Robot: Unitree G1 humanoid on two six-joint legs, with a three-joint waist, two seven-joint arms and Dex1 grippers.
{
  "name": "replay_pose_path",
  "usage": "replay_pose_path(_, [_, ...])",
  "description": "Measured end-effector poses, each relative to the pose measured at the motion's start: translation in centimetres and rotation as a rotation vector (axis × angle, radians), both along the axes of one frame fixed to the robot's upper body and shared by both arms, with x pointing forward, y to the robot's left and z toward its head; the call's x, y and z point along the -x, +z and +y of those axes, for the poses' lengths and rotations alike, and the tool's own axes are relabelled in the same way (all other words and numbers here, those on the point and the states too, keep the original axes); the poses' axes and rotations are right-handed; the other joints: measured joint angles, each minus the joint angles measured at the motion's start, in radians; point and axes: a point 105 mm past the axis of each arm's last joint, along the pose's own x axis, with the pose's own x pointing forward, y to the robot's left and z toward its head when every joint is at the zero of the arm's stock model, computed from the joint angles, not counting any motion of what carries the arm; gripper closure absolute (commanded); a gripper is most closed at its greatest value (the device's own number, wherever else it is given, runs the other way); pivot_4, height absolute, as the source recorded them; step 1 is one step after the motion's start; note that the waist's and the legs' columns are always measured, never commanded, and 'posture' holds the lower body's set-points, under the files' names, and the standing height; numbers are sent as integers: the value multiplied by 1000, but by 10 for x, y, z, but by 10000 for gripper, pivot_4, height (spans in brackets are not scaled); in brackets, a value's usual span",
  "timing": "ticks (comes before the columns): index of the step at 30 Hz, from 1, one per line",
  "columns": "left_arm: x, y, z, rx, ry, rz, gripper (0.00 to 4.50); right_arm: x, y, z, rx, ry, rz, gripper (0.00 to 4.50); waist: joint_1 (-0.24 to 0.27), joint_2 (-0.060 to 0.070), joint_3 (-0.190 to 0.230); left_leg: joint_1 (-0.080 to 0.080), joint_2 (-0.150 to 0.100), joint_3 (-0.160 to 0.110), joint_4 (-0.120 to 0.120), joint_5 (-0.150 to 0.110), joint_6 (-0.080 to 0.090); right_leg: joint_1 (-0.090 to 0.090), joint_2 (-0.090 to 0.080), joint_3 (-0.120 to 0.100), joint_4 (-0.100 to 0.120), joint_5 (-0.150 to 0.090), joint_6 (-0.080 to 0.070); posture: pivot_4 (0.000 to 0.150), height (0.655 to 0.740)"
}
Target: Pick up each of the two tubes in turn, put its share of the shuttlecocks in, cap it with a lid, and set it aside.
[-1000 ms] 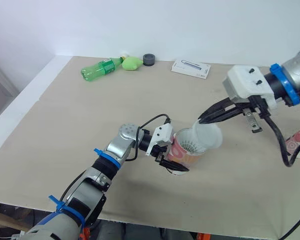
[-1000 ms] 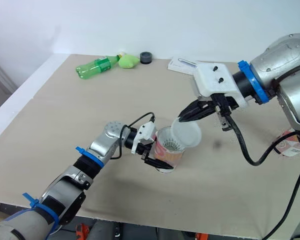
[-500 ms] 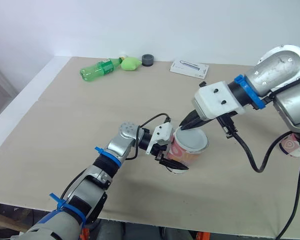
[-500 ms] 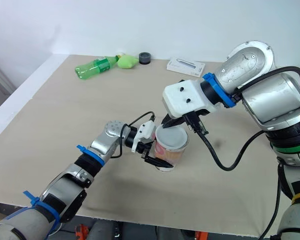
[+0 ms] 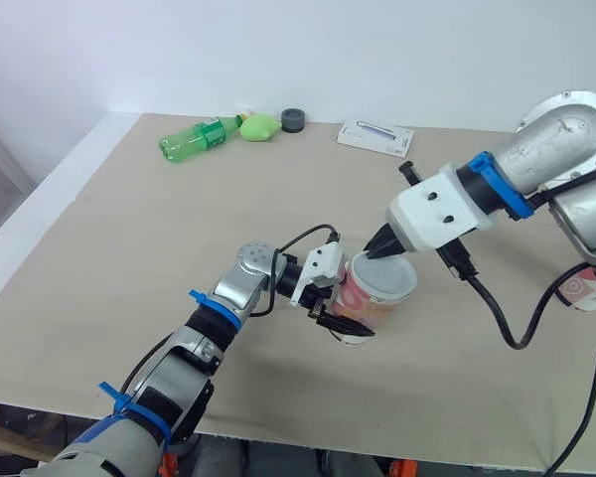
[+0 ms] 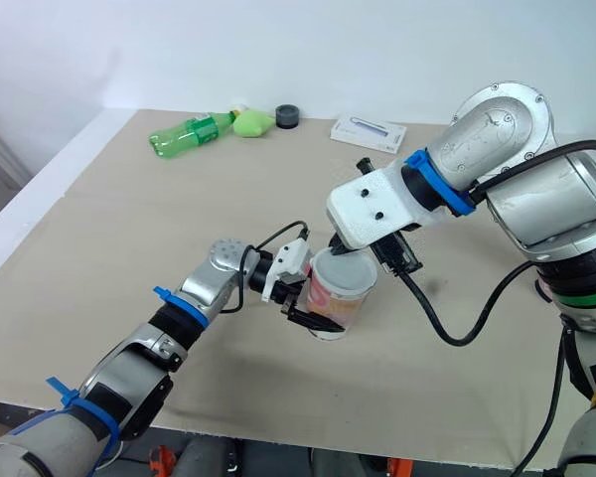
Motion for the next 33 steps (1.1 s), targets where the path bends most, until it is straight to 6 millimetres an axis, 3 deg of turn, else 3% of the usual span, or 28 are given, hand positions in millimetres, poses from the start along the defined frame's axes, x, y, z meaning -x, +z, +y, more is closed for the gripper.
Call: replay_pose_path(33, [-3, 0, 3, 6, 18, 10, 11817, 4, -2, 4, 34, 18, -104, 44619, -1, -5, -2, 2, 1, 1, -2, 3, 2, -1, 0, 0, 0, 1, -5, 1500, 7203])
